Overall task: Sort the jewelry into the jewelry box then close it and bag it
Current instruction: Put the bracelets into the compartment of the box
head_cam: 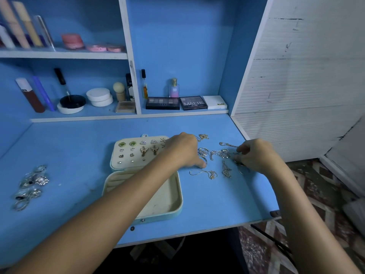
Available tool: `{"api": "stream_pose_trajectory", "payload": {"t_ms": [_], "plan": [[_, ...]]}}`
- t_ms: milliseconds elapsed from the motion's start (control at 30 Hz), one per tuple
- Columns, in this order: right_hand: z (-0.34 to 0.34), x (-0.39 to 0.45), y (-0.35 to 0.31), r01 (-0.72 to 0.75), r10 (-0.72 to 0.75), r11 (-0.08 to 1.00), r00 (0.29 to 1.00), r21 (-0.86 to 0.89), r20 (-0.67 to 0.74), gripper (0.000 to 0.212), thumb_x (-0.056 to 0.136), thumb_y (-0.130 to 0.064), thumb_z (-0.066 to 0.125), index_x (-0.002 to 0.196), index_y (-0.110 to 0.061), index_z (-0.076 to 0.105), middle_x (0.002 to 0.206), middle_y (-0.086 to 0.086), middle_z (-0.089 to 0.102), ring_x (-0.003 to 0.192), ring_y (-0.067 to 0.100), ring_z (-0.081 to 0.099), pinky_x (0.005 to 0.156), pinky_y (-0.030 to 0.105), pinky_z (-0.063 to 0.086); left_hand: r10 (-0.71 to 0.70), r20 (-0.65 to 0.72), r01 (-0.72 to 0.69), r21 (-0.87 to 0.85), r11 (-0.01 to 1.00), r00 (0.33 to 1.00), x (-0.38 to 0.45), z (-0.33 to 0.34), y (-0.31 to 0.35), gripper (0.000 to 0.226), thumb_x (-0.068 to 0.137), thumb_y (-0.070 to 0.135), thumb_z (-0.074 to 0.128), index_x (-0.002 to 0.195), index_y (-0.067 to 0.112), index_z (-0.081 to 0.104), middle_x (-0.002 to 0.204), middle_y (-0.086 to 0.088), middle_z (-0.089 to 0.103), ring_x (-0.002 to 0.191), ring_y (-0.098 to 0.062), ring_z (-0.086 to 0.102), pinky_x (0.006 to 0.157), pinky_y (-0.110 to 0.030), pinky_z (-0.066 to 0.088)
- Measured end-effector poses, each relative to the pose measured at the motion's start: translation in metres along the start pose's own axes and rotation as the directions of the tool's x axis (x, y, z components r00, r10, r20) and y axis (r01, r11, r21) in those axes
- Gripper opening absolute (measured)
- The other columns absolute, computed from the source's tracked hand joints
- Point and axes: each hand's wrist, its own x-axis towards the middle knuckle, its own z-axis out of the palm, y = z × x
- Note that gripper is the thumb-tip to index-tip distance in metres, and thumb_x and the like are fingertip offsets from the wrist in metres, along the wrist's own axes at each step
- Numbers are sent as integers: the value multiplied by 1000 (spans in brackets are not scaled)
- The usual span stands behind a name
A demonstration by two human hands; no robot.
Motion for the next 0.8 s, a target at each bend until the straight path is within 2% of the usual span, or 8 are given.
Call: {"api": "stream_pose_trajectory", "payload": {"t_ms": [67, 200, 367, 500, 600, 700, 800], "plan": [[1, 2, 0, -10, 10, 1000, 1000, -27, 13, 29, 82, -34, 78, 108, -21, 71, 92, -4, 67, 88, 16, 59, 76, 28, 47, -4, 4, 4, 2, 1000, 1000, 0, 1, 0, 50, 71, 54, 80, 101, 16, 70, 105, -2, 62, 101, -22, 60, 77, -30, 48], [2, 4, -1, -18, 19, 999, 999, -28, 26, 22, 80, -32, 80, 98, -23, 71, 85, -5, 64, 81, 13, 59, 68, 28, 45, -9, 13, 9, -21, 1000, 1000, 1, 2, -1, 52, 71, 52, 81, 105, 15, 70, 110, -2, 61, 104, -21, 57, 80, -31, 48], [3, 3, -3, -29, 29, 1000, 999, 2, 32, 12, 80, -26, 80, 85, -26, 69, 87, -4, 68, 78, 10, 60, 67, 27, 48, 3, 30, -1, -58, 998, 1000, 3, 4, 0, 47, 73, 45, 82, 103, 11, 72, 109, -4, 66, 105, -21, 58, 82, -34, 50], [5, 4, -6, -20, 21, 999, 999, -28, 36, 13, 84, -17, 74, 74, -24, 69, 78, -5, 66, 77, 14, 62, 65, 28, 50, 6, 18, -5, -70, 998, 1000, 5, 5, 0, 44, 71, 43, 84, 101, 13, 73, 107, -4, 64, 105, -22, 58, 82, -35, 52], [6, 3, -9, -15, 17, 998, 999, -56, 37, 14, 86, -13, 67, 75, -21, 69, 81, -3, 66, 78, 17, 61, 63, 27, 48, 7, 3, -7, -74, 997, 1000, 6, 6, -1, 41, 71, 41, 85, 100, 15, 73, 106, -3, 63, 103, -21, 58, 79, -33, 51], [6, 0, -12, -2, 4, 998, 999, -60, 41, 16, 88, -12, 63, 76, -21, 67, 81, -3, 64, 81, 19, 61, 64, 29, 49, -4, -22, 1, -121, 993, 1000, 10, 8, -4, 22, 73, 30, 85, 89, 18, 74, 100, -1, 69, 98, -21, 63, 74, -30, 51], [4, -3, -14, 12, -11, 1000, 999, -27, 34, 15, 88, -15, 63, 77, -23, 67, 80, -4, 65, 81, 19, 62, 69, 33, 54, -2, -45, -5, -151, 988, 999, 11, 8, -6, 3, 82, 19, 76, 81, 22, 75, 95, -2, 72, 94, -23, 66, 78, -32, 54]]}}
